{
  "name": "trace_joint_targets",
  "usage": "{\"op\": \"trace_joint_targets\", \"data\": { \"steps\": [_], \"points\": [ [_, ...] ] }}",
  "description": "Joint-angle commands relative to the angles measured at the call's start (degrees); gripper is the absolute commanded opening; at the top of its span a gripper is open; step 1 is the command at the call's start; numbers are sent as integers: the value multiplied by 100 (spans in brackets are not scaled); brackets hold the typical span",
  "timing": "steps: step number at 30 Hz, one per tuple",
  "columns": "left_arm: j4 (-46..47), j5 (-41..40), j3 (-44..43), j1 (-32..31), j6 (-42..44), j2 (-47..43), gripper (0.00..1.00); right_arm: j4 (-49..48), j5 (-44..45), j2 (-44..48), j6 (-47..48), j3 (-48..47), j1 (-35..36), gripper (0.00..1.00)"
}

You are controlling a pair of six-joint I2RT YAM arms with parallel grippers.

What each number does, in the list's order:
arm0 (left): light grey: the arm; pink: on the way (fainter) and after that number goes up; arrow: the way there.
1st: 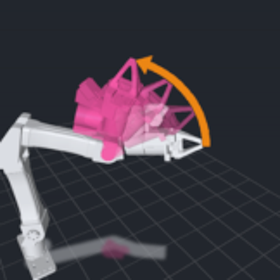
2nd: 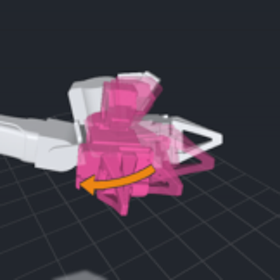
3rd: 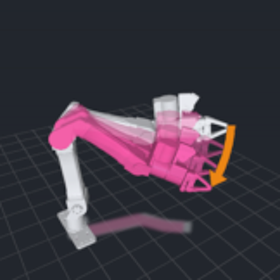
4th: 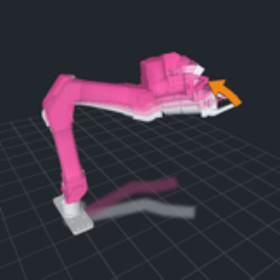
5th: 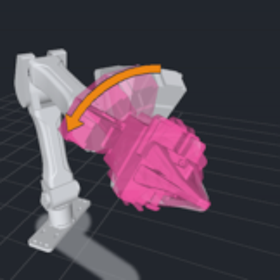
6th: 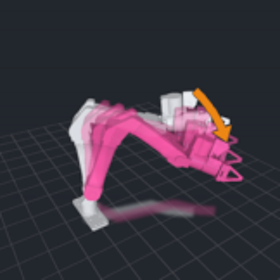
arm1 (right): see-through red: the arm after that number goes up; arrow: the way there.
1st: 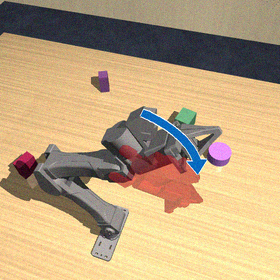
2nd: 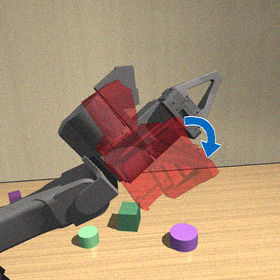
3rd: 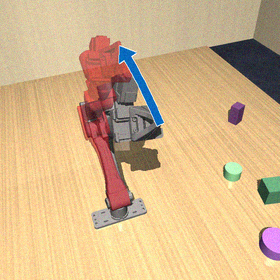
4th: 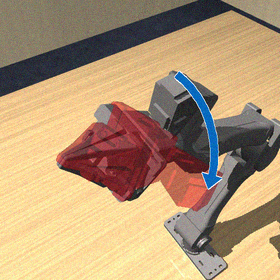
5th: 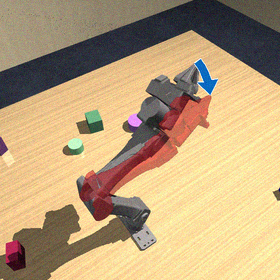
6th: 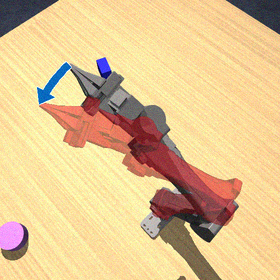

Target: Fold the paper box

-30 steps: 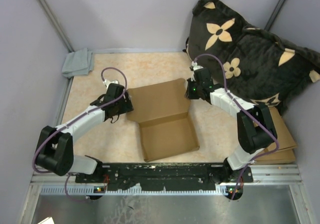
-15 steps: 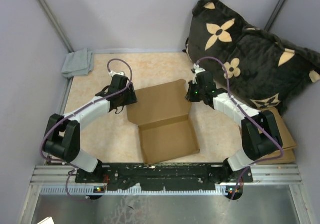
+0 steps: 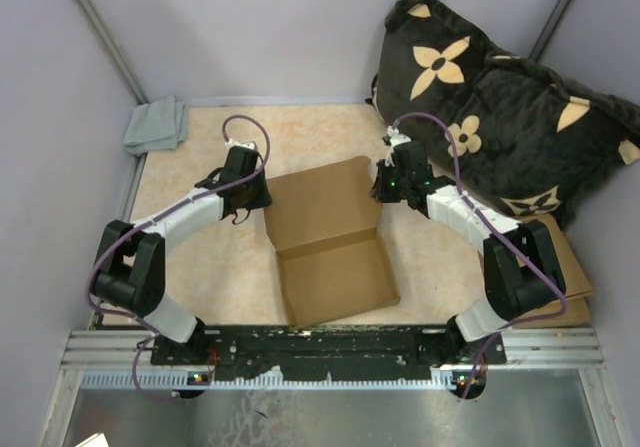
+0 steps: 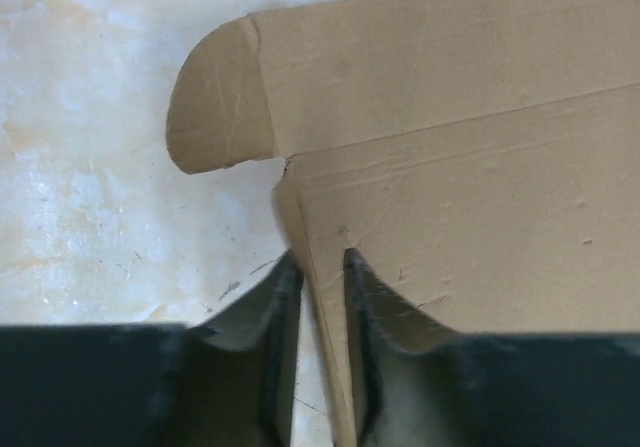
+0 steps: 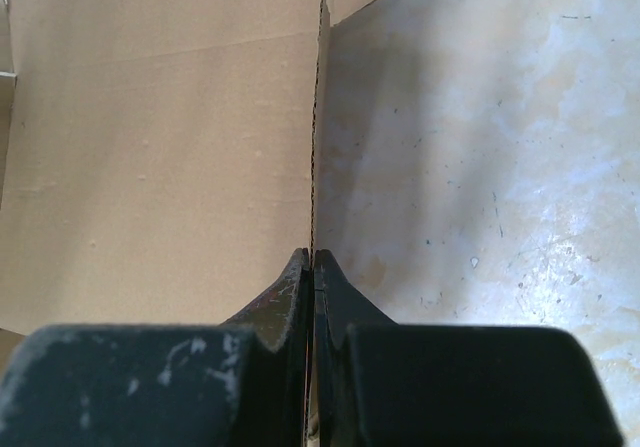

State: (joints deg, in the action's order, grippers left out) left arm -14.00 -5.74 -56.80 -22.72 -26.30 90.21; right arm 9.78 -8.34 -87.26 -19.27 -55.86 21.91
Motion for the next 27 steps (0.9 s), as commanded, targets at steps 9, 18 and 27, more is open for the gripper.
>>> {"op": "trace_joint_targets", "data": {
  "steps": [9,18,27],
  "points": [
    [420,655,-186,21,459,-239,0,153,-330,139,253,-242,-3,17],
    [2297,1217,841,18,1064,-1568,0,440,-562,113,345,-542,-235,26],
    [4237,1724,2186,5,1328,-2603,0,663,-836,141,406,-785,-354,27]
  ]
}}
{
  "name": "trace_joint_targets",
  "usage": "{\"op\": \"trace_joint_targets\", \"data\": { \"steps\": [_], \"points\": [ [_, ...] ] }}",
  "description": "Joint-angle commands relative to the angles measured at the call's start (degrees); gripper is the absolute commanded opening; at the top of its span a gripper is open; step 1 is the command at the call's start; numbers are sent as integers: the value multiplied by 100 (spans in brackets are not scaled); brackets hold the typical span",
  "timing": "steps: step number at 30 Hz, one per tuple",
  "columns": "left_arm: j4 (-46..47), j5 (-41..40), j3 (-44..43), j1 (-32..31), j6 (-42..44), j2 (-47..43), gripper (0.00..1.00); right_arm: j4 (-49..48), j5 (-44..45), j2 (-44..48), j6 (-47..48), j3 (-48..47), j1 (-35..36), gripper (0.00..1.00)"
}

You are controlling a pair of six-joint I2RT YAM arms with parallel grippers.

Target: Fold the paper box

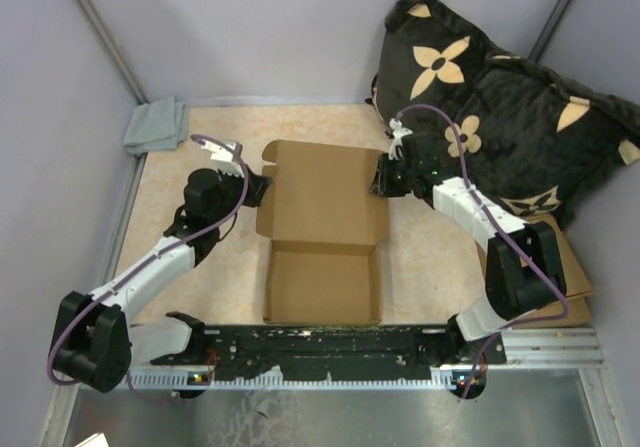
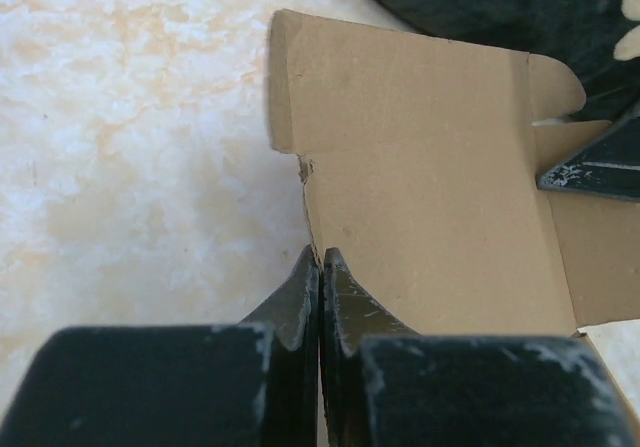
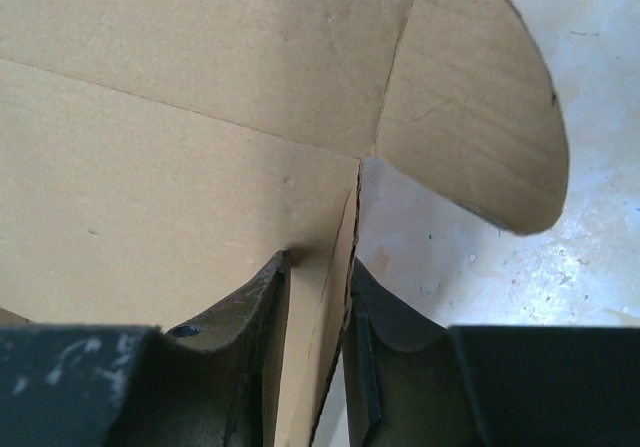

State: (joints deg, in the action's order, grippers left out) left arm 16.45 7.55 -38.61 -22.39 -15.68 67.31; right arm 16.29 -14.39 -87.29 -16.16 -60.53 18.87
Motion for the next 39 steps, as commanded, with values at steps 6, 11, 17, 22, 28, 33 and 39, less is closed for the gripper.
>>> {"op": "trace_joint_targets", "data": {
  "steps": [6,11,17,22,28,33,39],
  "points": [
    [1769,186,814,-30,395,-630,0,362,-481,275,169,-473,-64,26],
    [2011,23,850,-36,414,-743,0,512,-272,448,163,-688,-61,10],
    [2291,-10,516,-40,501,-532,0,-90,34,574,131,-920,-54,6],
    [2455,-23,42,-51,640,-116,0,-971,201,634,123,-1053,-29,7],
    [2702,-58,-334,-51,750,402,21,-2201,661,623,476,-751,244,7],
    [2520,-166,-232,-65,697,420,44,-3286,1170,662,1282,-126,691,7],
    [1105,-762,-404,-85,758,143,47,-4789,1112,949,1435,1013,737,6]
  ]
}}
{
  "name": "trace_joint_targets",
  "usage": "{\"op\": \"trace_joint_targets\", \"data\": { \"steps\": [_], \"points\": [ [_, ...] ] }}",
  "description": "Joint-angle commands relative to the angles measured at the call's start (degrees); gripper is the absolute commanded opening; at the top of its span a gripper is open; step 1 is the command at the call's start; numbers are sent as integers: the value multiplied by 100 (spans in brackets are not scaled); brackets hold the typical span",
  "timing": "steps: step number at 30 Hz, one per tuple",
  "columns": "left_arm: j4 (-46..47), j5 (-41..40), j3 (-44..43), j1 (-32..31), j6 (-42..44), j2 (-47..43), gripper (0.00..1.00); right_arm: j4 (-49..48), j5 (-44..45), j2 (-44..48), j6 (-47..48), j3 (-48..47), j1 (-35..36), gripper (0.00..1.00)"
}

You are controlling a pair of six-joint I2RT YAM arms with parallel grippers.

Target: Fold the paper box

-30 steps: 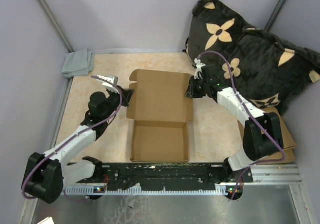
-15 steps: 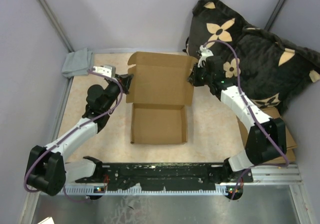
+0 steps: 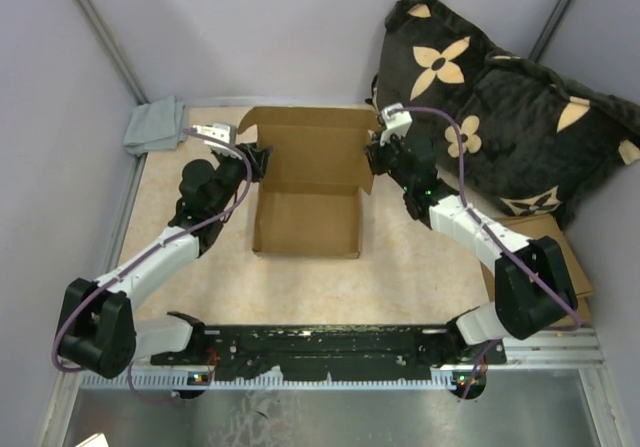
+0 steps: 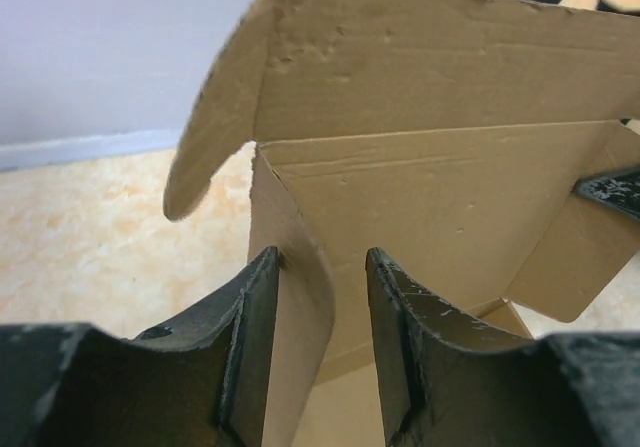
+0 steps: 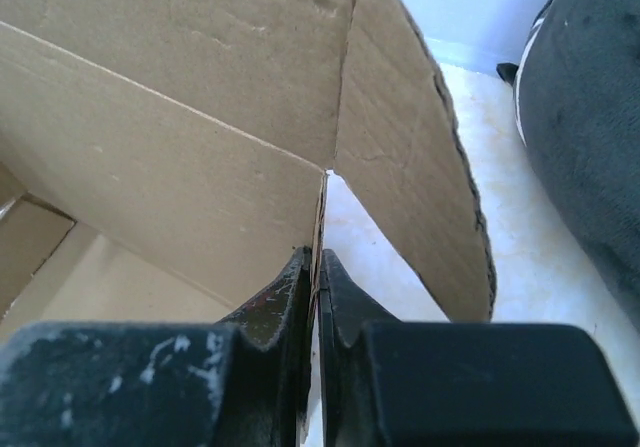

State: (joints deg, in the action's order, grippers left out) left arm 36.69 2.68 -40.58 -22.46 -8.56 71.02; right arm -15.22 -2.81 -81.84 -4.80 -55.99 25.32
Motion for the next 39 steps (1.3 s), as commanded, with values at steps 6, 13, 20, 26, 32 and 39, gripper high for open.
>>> {"op": "trace_joint_targets", "data": {
  "steps": [6,13,20,26,32,39],
  "points": [
    [-2663,-875,-690,-92,-41,-383,47,-2567,-170,582,552,1295,96,6],
    [-3457,-1058,-980,-92,-1,-469,46,-3879,-567,752,704,2080,96,5],
    [-3842,-796,-1410,-92,2,-130,35,-3677,-722,873,744,2108,96,5],
    [-4112,-623,-1581,-91,-53,80,7,-2489,-871,1066,639,1784,96,20],
    [-4058,-725,-1326,-92,-173,-194,0,7,-352,985,210,667,87,41],
    [-4114,-662,-1102,-96,-341,-491,0,1757,-93,728,-35,-157,89,42]
  ]
}}
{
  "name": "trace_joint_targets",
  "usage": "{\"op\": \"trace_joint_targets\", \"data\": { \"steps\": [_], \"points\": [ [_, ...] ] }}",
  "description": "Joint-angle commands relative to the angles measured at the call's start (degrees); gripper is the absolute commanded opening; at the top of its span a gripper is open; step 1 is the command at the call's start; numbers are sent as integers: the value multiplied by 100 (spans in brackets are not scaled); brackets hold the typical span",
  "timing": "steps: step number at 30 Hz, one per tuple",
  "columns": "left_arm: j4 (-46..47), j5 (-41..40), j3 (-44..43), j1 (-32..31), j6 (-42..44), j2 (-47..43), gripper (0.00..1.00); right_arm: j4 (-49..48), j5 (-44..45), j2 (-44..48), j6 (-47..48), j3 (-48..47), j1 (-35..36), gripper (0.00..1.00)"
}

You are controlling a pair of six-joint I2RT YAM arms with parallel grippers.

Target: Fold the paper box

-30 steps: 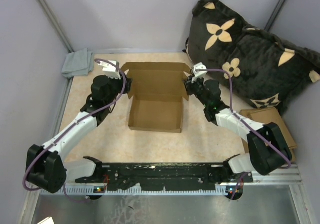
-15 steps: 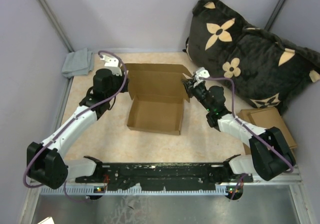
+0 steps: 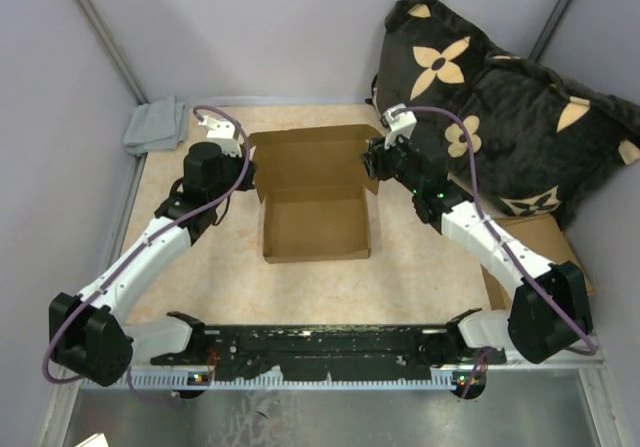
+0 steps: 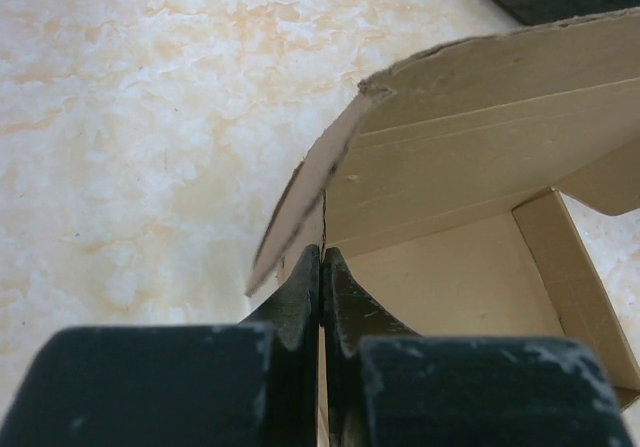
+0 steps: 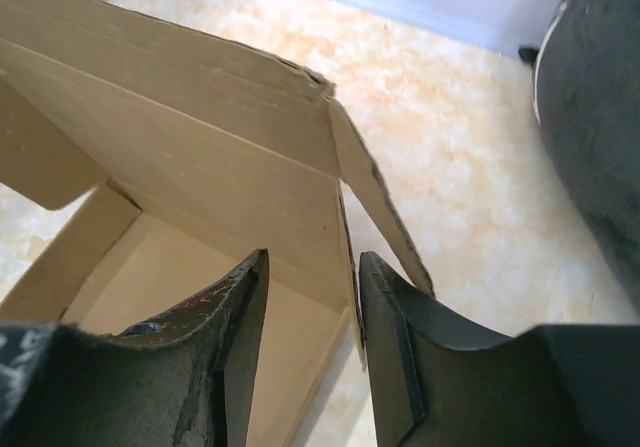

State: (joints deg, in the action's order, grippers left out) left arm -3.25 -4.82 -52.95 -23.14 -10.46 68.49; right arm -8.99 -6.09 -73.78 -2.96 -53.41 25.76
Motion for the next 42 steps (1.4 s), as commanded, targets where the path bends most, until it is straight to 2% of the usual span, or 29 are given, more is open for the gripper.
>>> {"op": "trace_joint_targets", "data": {
  "steps": [1,5,10,18,31,42],
  "points": [
    [-116,106,162,-32,-176,-273,0,1203,235,-94,-220,-436,45,42],
    [-106,192,259,-33,-302,-370,0,1467,212,-280,-241,-585,43,36],
    [-9,335,323,-63,-477,-374,0,1679,40,-584,-339,-775,47,18],
    [350,558,469,-149,-775,-407,0,930,-105,-509,-896,-371,52,5],
    [603,558,469,-285,-758,-336,0,-181,146,-295,-1354,84,73,0],
    [1226,454,254,-374,-357,-34,0,-1698,560,-358,-1079,261,190,0]
  ]
}}
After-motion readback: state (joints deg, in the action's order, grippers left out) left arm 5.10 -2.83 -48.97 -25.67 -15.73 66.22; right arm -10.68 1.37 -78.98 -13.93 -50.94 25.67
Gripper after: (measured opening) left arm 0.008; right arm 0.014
